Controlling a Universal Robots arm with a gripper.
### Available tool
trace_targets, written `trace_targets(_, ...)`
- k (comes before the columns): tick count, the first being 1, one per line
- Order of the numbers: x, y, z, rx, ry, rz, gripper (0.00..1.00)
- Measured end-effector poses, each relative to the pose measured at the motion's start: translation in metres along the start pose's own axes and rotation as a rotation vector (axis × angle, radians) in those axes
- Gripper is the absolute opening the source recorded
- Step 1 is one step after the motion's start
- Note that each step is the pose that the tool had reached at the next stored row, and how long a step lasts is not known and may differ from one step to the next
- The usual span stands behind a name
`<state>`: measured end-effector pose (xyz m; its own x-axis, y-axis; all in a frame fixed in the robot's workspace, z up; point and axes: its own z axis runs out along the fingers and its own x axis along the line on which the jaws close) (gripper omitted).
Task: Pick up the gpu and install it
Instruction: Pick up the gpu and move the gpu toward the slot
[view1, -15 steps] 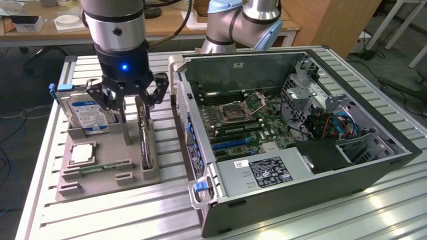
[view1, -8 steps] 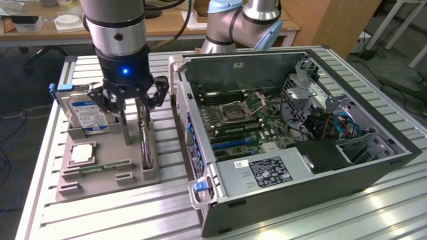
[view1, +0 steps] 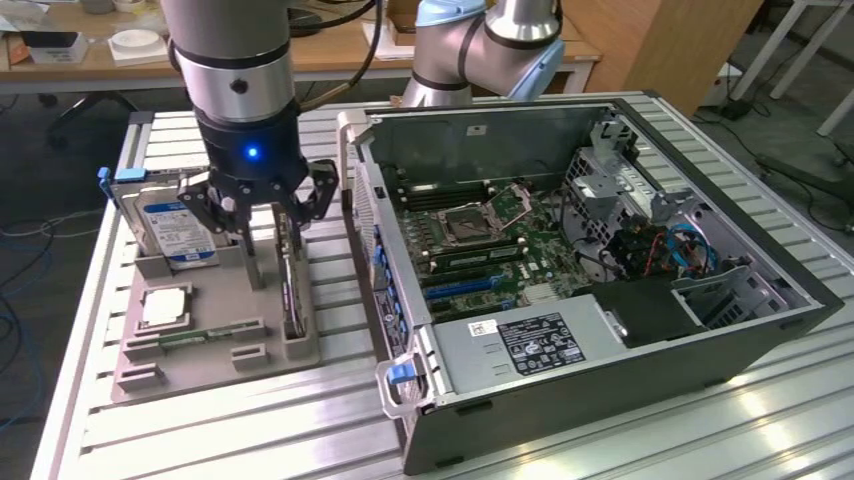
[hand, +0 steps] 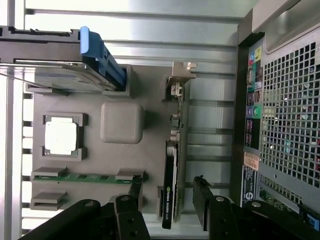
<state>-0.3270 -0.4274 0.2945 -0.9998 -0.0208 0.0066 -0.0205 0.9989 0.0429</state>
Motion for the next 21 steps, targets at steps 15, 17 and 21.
trace_targets(15, 0.000, -0.0023, 0.0129, -0.0002, 0.0000, 0.000, 0.53)
trace_targets(17, 0.000, -0.0025, 0.0140, -0.0004, 0.0001, 0.000, 0.53)
trace_targets(21, 0.000, -0.0028, 0.0178, -0.0006, -0.0011, 0.000, 0.53)
